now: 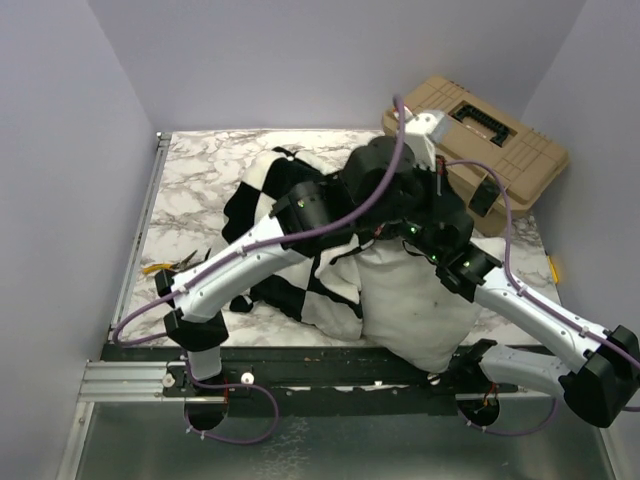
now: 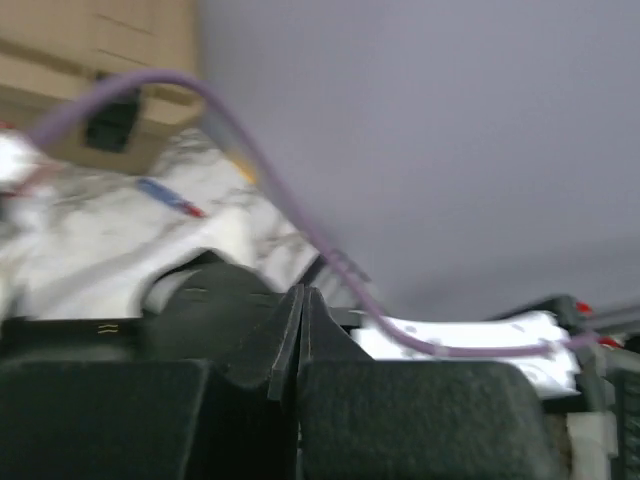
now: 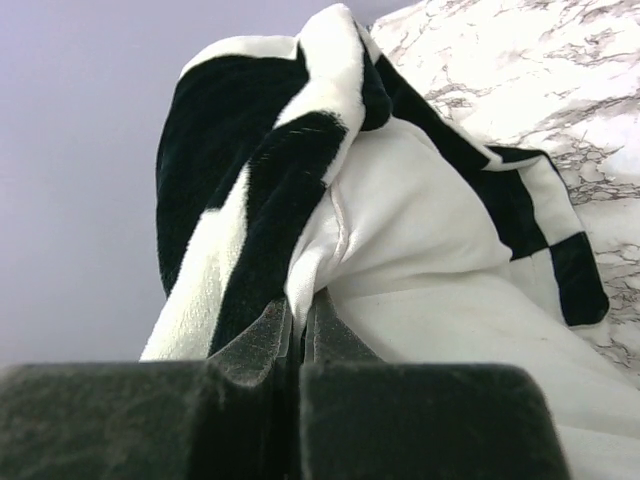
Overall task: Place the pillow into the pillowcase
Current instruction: Stuff the pillow into the pillowcase.
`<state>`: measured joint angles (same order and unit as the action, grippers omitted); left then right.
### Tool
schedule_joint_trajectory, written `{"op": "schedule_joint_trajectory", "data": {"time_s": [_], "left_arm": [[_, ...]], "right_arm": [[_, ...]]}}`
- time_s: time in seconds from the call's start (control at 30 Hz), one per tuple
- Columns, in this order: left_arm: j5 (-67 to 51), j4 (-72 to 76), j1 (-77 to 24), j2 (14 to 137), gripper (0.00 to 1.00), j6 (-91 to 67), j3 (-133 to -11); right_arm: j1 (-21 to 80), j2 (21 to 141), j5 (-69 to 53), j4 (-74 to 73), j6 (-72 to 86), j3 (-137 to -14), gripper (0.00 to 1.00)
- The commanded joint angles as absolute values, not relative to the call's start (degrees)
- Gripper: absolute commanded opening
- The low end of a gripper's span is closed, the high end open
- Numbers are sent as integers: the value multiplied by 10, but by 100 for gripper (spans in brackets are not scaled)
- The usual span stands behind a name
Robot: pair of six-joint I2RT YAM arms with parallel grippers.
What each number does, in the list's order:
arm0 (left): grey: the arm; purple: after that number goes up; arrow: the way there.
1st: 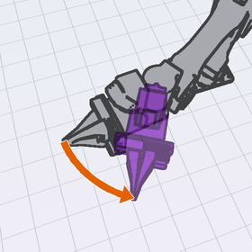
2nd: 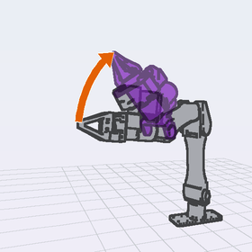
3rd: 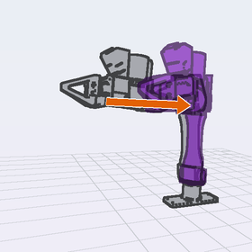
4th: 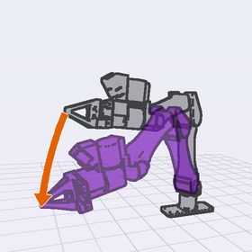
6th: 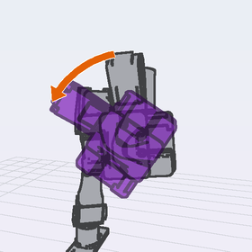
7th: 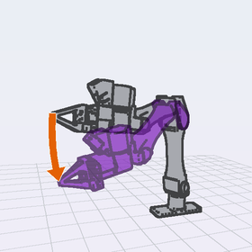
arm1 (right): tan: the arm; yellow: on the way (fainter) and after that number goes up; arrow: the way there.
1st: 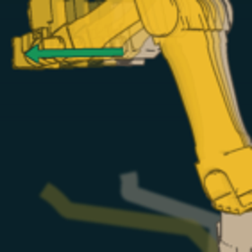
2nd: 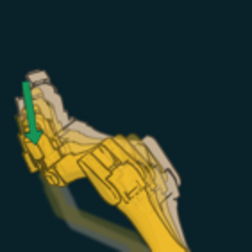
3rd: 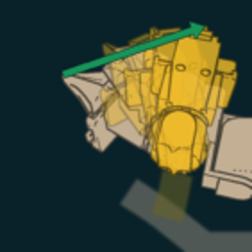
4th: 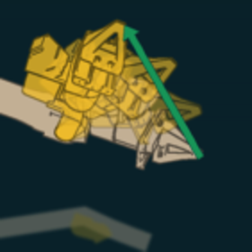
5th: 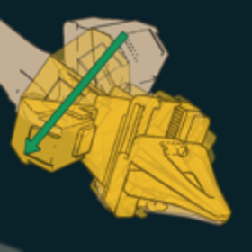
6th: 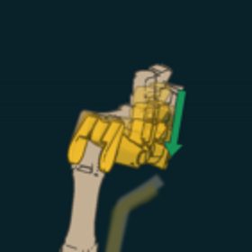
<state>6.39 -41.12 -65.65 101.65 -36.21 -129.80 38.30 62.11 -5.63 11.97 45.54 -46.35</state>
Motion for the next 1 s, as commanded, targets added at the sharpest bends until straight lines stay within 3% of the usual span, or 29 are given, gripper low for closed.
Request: {"op": "schedule_joint_trajectory", "data": {"time_s": [0.0, 0.1, 0.27, 0.4, 0.6, 0.77, 0.97], "left_arm": [[-32, -368, -723, 1058, 0, -387, -1350], [91, -386, -721, 1012, 3, -352, -1302], [379, -401, -714, 878, 58, -314, -1155], [509, -448, -684, 803, 79, -325, -1077], [416, -538, -586, 802, 85, -354, -1051], [331, -556, -572, 862, 89, -340, -1079], [328, -598, -571, 952, 94, -309, -1131]], "right_arm": [[389, 601, -8, 198, 502, -453, 0], [389, 599, -9, 178, 500, -457, 0], [389, 590, -25, 183, 509, -437, 0], [389, 584, -39, 182, 511, -425, 0], [389, 577, -41, 161, 495, -428, 0], [389, 582, -44, 146, 482, -443, 0], [389, 592, -53, 131, 469, -465, 0]]}}
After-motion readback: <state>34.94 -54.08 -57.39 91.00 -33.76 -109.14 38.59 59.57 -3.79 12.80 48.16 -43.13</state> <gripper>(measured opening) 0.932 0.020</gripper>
